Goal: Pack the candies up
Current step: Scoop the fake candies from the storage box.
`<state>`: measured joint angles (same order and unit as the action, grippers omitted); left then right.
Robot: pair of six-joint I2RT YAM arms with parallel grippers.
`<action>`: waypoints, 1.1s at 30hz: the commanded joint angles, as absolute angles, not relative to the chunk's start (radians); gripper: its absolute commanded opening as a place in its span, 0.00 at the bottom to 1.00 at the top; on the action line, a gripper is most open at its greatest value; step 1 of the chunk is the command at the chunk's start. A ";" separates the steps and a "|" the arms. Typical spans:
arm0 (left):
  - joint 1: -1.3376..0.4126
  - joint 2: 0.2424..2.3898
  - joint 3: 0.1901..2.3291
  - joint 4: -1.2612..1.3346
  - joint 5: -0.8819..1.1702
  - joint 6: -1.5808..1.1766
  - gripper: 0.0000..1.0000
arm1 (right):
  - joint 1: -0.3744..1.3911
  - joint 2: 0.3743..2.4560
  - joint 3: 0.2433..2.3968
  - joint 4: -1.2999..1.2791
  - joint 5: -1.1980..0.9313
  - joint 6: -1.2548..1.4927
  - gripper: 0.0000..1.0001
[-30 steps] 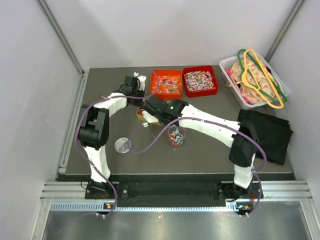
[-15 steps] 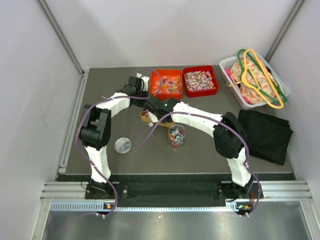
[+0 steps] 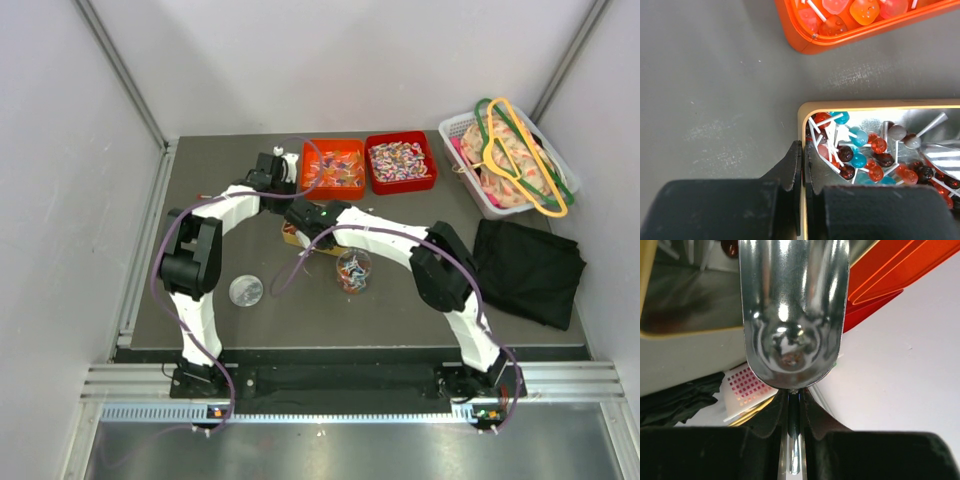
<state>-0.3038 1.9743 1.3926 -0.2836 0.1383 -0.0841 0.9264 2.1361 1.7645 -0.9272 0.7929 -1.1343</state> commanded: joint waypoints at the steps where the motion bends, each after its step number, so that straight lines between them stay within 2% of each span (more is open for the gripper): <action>1: -0.305 1.960 1.396 -0.295 0.193 -0.121 0.00 | 0.920 2.169 1.839 -0.908 0.813 -1.152 0.00; 33: -0.305 1.917 1.371 -0.278 0.192 -0.126 0.00 | 1.032 2.416 2.072 -0.917 0.652 -1.013 0.00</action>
<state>-0.3016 1.9678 1.3792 -0.2771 0.1551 -0.0978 1.0153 2.3653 2.0312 -0.8970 0.7387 -1.0424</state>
